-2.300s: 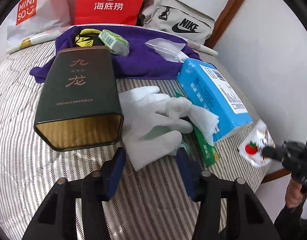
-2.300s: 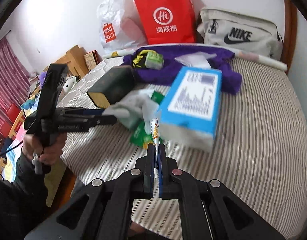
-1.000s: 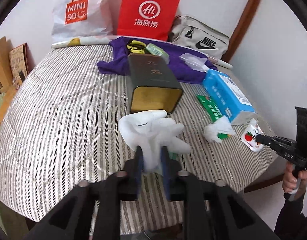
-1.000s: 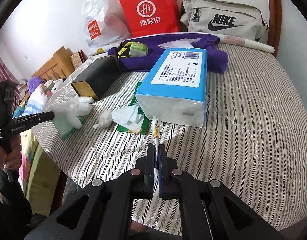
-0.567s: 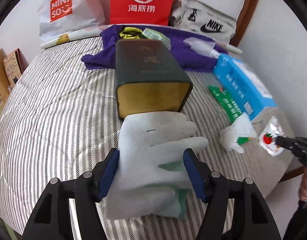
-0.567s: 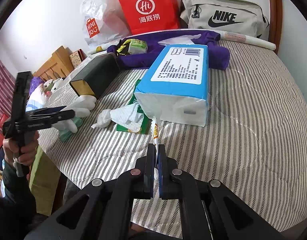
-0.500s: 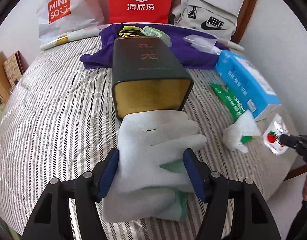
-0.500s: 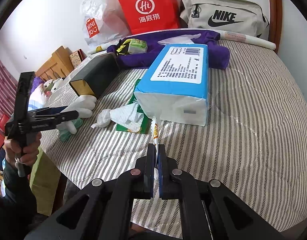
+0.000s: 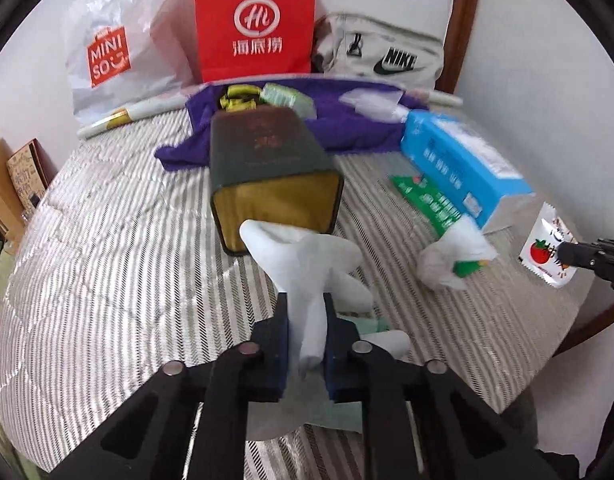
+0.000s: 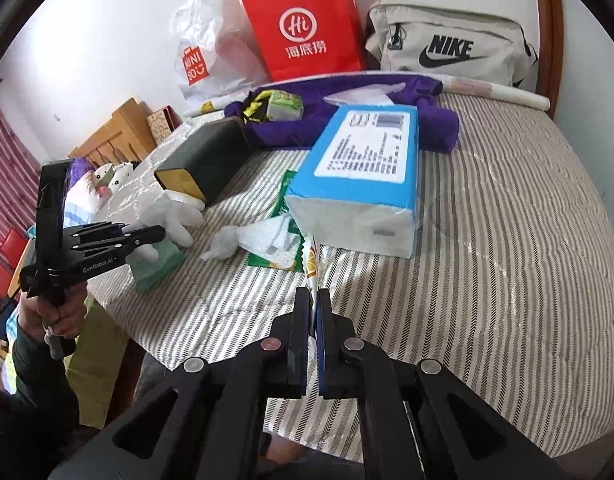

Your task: Organize soft objects

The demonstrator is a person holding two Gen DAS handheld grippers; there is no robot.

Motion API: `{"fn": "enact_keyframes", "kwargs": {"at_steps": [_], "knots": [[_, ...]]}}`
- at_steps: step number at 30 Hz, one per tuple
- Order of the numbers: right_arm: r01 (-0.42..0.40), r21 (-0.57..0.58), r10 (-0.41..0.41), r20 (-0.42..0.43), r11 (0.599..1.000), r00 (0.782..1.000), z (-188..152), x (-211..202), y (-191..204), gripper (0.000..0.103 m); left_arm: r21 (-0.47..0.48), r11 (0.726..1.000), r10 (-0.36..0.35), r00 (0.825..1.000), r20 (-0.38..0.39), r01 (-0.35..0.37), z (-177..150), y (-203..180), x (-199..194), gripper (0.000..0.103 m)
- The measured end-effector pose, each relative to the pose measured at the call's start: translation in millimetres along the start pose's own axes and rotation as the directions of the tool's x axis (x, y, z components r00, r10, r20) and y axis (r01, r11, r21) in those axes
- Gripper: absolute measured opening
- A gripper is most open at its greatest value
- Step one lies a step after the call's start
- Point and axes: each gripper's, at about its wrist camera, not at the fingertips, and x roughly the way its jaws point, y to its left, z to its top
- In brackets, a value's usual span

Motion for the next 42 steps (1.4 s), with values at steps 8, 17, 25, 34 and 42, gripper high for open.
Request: {"fn": "enact_keyframes", "kwargs": {"at_steps": [8, 17, 25, 34, 42], "knots": [[-0.035, -0.041, 0.037, 0.063, 0.999, 0.997, 6, -29, 16, 0.003, -0.014, 0.999, -0.044, 0.993, 0.108, 0.045, 11, 7, -47, 0.012], [-0.016, -0.046, 0.022, 0.131, 0.999, 0.991, 39, -44, 18, 0.003, -0.054, 0.997, -0.044, 0.987, 0.155, 0.053, 43, 17, -62, 0.012], [0.004, -0.035, 0.001, 0.147, 0.999, 0.989, 81, -31, 9, 0.003, -0.085, 0.994, -0.058, 0.986, 0.159, 0.072, 77, 29, -54, 0.012], [-0.001, -0.034, 0.006, 0.155, 0.999, 0.988, 132, -7, -1, 0.003, -0.087, 0.994, -0.059, 0.986, 0.156, 0.073, 122, 37, -37, 0.012], [-0.010, -0.045, 0.016, 0.139, 0.999, 0.990, 172, 23, -7, 0.003, -0.130, 0.988, -0.070, 0.989, 0.130, 0.087, 157, 50, -8, 0.012]]}}
